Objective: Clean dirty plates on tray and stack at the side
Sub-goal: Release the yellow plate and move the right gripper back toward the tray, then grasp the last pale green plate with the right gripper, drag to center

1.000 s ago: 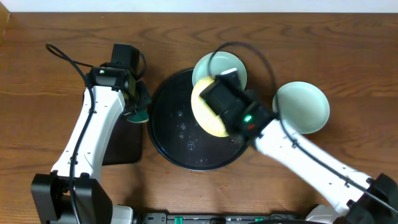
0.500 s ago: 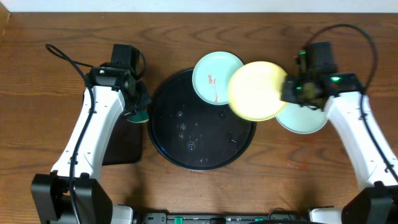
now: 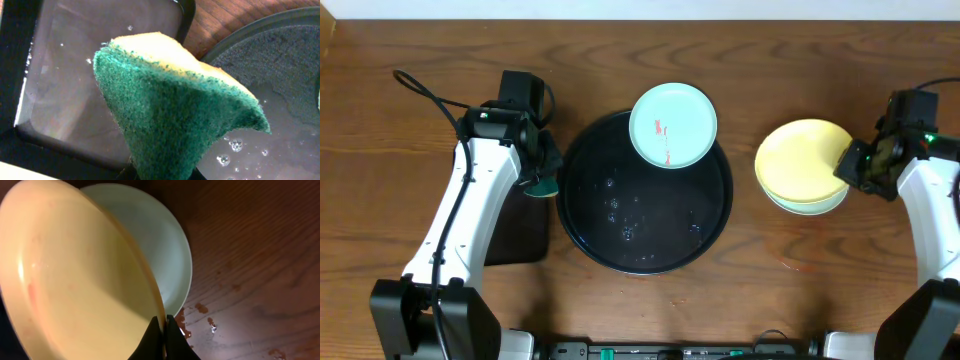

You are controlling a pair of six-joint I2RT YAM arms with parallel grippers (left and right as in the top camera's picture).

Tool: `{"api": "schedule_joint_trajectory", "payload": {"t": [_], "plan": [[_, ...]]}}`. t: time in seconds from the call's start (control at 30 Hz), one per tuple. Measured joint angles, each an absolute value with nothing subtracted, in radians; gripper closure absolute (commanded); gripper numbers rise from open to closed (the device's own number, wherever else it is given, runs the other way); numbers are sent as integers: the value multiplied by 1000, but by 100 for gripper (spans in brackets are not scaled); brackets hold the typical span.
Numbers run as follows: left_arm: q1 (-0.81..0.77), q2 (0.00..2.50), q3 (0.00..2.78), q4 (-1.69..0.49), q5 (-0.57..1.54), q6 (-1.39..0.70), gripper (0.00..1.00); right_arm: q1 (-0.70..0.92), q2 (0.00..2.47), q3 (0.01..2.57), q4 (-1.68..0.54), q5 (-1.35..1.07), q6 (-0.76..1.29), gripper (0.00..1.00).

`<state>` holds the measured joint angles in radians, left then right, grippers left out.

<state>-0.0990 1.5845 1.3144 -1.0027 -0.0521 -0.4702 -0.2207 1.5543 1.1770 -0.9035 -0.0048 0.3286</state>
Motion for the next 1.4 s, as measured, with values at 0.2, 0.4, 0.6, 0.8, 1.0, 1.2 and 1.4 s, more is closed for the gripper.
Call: {"api": "schedule_joint_trajectory", "payload": {"t": [0.2,0.4,0.6,0.8,1.0,1.2,1.4], "plan": [[-99,1584,1314,-1003,-52,-470,92,-220,1627,1168,-877,52,329,99],[-99,1584,1314,-1003,-52,-470,93,-224,1703,1166,-870,102,345,82],[-99,1584,1314,-1002,-52,-470,93,-228,1708,1164,-865,109,357,43],[-99,1584,1314,-1002,-52,-470,92,-227,1708,1201,-886,-2,328,40],[-99,1584,1314,-1002,-52,-470,93,-170,1708,1347,-822,-185,260,37],[-99,1584,1314,-1002,-52,-470,93,51,1742,1465,-722,-233,229,36],[-99,1584,1314,-1002,-52,-470,93,192,1950,1684,-743,-233,175,36]]}}
